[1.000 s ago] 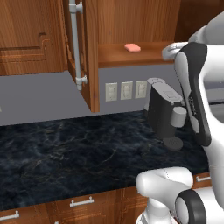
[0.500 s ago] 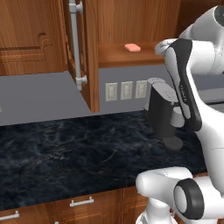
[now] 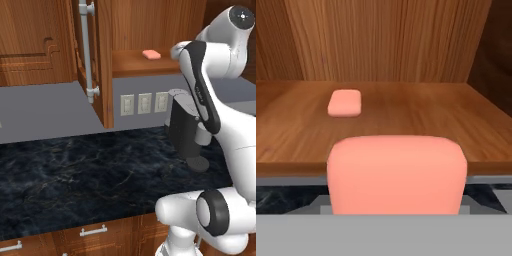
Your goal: Pick up the bar soap and bar soap from the sink, and place them back in the cabinet, and close the cabinet doors.
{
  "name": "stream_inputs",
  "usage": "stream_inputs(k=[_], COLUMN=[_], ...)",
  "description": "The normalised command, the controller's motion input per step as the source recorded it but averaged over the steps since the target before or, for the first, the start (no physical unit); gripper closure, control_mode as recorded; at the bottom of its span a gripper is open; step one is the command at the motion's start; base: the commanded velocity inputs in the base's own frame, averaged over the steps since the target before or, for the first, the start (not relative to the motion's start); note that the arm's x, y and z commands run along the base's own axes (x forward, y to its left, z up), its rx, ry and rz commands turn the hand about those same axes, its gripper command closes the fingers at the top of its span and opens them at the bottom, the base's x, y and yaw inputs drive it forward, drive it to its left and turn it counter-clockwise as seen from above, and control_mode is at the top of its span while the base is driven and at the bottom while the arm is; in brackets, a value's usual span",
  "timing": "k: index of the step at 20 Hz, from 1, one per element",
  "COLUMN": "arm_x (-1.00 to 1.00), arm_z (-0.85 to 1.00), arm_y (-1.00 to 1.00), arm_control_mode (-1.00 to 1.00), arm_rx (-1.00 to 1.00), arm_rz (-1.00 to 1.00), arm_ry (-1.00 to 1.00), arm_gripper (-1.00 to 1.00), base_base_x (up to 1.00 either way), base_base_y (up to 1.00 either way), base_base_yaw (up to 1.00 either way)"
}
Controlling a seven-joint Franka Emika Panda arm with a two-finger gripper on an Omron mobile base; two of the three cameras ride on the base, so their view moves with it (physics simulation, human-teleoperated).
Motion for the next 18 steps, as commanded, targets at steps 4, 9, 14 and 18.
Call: stream_inputs(k=[4,9,14,18], arm_x=[0.46,0.42,0.38,0.4], arm_z=[-0.04,-0.08,-0.13,-0.14], arm_y=[0.0,0.0,0.0,0.0], arm_control_mode=[-1.0,-1.0,-1.0,-1.0], arm_rx=[0.0,0.0,0.0,0.0], arm_rz=[0.0,0.0,0.0,0.0], arm_ry=[0.0,0.0,0.0,0.0], arm_gripper=[1.0,1.0,1.0,1.0], base_base_x=[0.0,0.0,0.0,0.0], base_base_y=[0.0,0.0,0.0,0.0], base_base_yaw=[0.0,0.0,0.0,0.0])
